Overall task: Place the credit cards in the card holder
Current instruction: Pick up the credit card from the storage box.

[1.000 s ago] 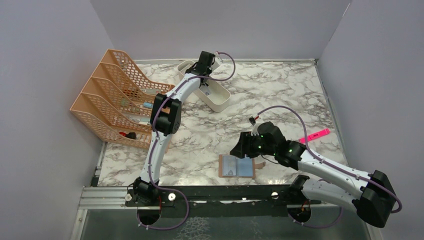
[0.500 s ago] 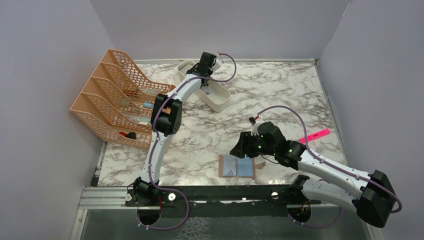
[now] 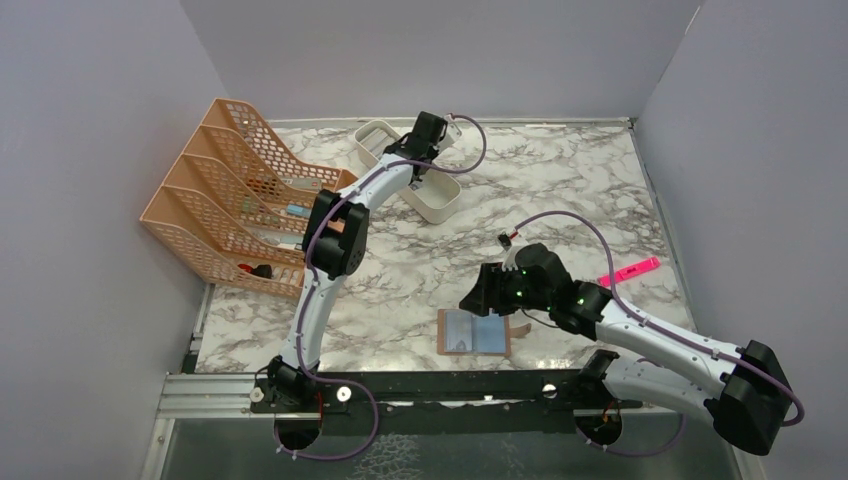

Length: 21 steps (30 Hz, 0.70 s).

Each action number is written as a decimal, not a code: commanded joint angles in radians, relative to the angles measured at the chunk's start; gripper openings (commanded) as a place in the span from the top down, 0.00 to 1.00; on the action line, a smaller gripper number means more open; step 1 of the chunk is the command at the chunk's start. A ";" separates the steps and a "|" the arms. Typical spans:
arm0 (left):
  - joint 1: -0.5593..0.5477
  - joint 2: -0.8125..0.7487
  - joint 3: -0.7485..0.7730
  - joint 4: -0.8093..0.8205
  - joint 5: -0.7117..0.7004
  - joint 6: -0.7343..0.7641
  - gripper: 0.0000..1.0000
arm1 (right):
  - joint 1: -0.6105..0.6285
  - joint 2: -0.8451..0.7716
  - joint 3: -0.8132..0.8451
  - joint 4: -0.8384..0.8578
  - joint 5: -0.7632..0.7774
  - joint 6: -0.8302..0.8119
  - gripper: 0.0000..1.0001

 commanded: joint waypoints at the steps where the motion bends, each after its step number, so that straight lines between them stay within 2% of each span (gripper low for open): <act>1: -0.017 -0.077 -0.017 -0.003 0.034 -0.052 1.00 | 0.006 -0.011 0.002 0.027 0.014 0.003 0.38; 14: -0.051 -0.099 -0.039 -0.009 -0.057 -0.070 1.00 | 0.006 -0.031 0.004 0.017 0.020 -0.008 0.38; 21: -0.064 -0.179 -0.088 -0.011 -0.056 -0.170 1.00 | 0.006 -0.044 0.000 0.006 0.025 -0.006 0.38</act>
